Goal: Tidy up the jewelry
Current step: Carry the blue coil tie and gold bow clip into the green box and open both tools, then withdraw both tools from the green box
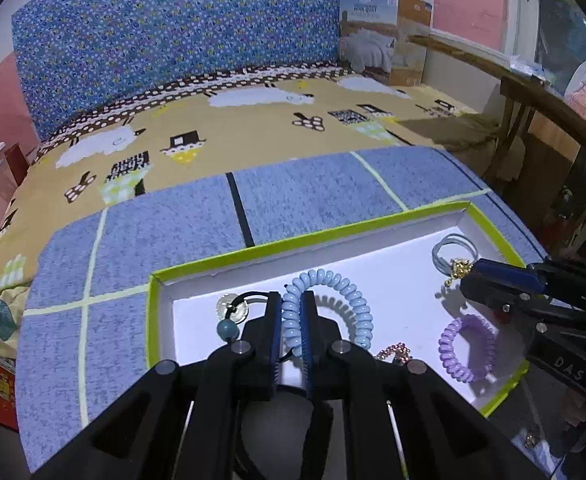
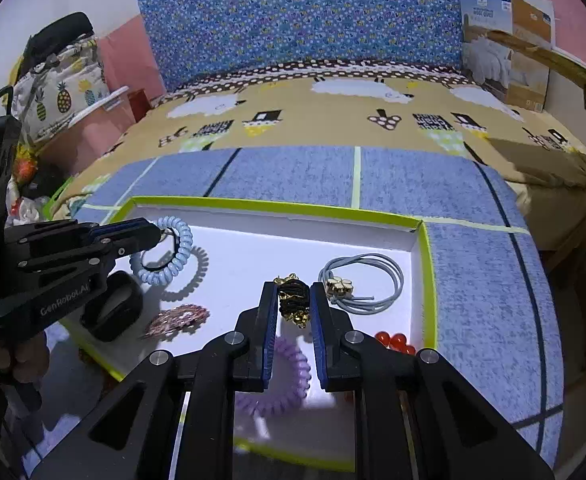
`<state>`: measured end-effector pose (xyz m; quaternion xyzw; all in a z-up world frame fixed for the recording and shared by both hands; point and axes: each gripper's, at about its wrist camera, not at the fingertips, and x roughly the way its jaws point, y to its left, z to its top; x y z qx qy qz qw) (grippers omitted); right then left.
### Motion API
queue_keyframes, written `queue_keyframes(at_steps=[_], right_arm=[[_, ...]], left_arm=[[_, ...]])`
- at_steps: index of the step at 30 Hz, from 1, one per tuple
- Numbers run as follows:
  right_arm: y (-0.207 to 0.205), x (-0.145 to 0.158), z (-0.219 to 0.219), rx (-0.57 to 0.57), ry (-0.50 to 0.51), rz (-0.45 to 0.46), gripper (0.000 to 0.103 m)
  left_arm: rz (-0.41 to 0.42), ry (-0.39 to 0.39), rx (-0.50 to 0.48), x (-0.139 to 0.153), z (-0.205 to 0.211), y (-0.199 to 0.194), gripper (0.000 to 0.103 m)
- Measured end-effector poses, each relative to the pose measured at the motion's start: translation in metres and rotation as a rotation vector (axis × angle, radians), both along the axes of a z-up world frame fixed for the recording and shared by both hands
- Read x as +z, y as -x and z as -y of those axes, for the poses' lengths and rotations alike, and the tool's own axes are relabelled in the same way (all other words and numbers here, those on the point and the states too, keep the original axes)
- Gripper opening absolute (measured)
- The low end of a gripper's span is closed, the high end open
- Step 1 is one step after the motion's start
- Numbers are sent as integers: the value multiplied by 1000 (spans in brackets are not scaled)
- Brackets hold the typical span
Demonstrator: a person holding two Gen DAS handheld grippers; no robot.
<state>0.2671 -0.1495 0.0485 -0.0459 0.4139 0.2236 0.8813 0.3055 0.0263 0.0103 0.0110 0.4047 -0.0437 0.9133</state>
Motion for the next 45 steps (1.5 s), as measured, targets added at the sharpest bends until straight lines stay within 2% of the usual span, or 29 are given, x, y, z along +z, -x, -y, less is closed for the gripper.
queue_keyframes(at_steps=[4, 13, 15, 17, 19, 25, 31, 36, 45], right_arm=[[-8, -8, -3, -8, 11, -25, 17], [-13, -15, -2, -9, 20, -55, 17], [-13, -15, -3, -4, 28, -58, 18], [-11, -15, -4, -2, 34, -56, 20], [-8, -14, -4, 0, 38, -49, 22], [2, -5, -1, 9, 35, -21, 23], [26, 15, 10, 10, 0, 19, 24], [64, 33, 24, 17, -29, 64, 24], [129, 44, 45, 8, -40, 96, 24]], left_arm=[[-36, -18, -3, -9, 4, -7, 10], [-51, -14, -10, -13, 5, -10, 11], [-45, -12, -14, -12, 6, -9, 13], [-39, -5, -13, -10, 5, -7, 22], [-34, 18, -16, -8, 4, -5, 26], [-8, 42, -3, 1, -1, 4, 27], [38, 64, 4, 16, -7, 34, 27], [82, 79, 6, 27, -10, 71, 27], [124, 95, 4, 33, -4, 137, 27]])
